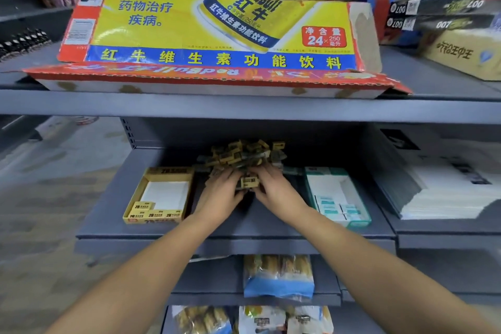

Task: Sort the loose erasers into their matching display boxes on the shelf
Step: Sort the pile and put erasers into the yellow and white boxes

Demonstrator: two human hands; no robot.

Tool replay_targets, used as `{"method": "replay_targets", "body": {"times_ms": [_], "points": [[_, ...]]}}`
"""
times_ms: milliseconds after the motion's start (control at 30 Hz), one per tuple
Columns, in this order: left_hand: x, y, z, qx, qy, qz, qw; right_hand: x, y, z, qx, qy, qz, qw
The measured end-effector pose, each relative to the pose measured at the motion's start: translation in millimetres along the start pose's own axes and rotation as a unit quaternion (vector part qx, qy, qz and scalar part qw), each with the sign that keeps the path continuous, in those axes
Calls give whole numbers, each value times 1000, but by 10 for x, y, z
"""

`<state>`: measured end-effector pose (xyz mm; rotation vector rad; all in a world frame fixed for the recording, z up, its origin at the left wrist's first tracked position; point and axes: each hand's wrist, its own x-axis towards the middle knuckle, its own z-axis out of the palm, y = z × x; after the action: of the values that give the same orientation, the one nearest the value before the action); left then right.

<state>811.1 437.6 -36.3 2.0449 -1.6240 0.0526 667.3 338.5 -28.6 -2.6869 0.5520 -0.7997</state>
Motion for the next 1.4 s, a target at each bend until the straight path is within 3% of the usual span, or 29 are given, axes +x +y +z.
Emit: {"method": "replay_targets", "body": {"times_ms": [233,333,467,600,633,767,933,1067,1233,1400], "points": [[0,96,-14,-7,14,20,1000,-102,4,-87,19,8,16,1000],[4,108,-39,-28,32,18,999,-91,-9,-84,118,-2,133,984],[14,115,-61,-14,36,4,999,-12,-44,-75,310,-34,294,904],[21,134,-48,1,12,25,1000,45,-94,-124,484,12,341,806],[20,142,-48,2,12,27,1000,48,-82,-143,483,20,333,810],[22,169,-80,-30,33,17,999,12,30,-214,306,2,256,917],[21,198,-108,-37,23,38,998,-32,0,-224,278,35,208,937],[2,171,-153,-35,27,22,999,-63,42,-223,78,41,28,996],[-63,61,-228,-37,27,21,999,-14,-14,-163,-39,38,-93,994],[-192,-173,-410,-16,24,1,1000,140,-188,7,-25,23,-122,992]]}}
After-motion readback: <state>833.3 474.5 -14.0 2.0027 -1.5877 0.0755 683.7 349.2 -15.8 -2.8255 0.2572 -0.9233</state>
